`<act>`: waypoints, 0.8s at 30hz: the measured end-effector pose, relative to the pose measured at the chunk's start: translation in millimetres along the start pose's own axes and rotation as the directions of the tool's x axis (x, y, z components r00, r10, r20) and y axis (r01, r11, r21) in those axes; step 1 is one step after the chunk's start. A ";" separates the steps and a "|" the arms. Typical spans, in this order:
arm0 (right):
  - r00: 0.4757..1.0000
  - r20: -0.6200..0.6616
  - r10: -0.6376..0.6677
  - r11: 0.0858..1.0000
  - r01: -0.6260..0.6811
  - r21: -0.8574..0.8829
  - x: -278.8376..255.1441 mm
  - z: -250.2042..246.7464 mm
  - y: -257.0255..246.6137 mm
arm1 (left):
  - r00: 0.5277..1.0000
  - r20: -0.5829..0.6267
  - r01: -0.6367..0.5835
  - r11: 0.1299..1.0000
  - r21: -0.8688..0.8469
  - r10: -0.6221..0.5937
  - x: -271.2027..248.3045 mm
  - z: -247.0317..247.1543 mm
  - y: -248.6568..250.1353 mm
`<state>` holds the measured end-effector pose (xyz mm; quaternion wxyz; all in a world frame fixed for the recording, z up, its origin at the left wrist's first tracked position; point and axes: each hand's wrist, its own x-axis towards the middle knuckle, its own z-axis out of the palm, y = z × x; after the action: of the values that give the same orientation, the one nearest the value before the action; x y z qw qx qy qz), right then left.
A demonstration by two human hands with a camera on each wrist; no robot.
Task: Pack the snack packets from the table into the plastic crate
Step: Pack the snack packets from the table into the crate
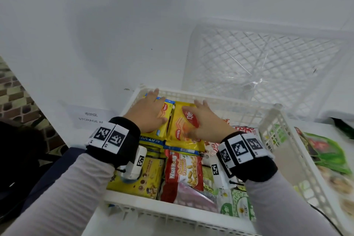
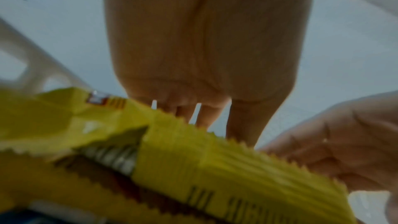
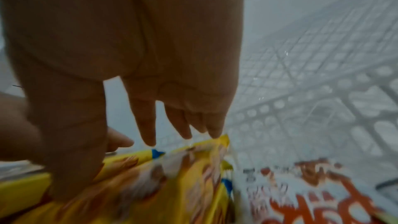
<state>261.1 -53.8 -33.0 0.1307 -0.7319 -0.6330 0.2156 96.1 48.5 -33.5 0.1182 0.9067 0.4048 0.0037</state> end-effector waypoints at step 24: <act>0.999 0.021 -0.037 0.987 0.040 -0.158 11.7 35.9 -5.4 | 0.981 0.158 0.110 0.993 0.033 -0.113 20.0 7.2 -9.6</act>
<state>240.3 -44.3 -63.6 0.0705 -0.7257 -0.6632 0.1687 103.2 67.9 -44.3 0.1391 0.8814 0.4443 -0.0804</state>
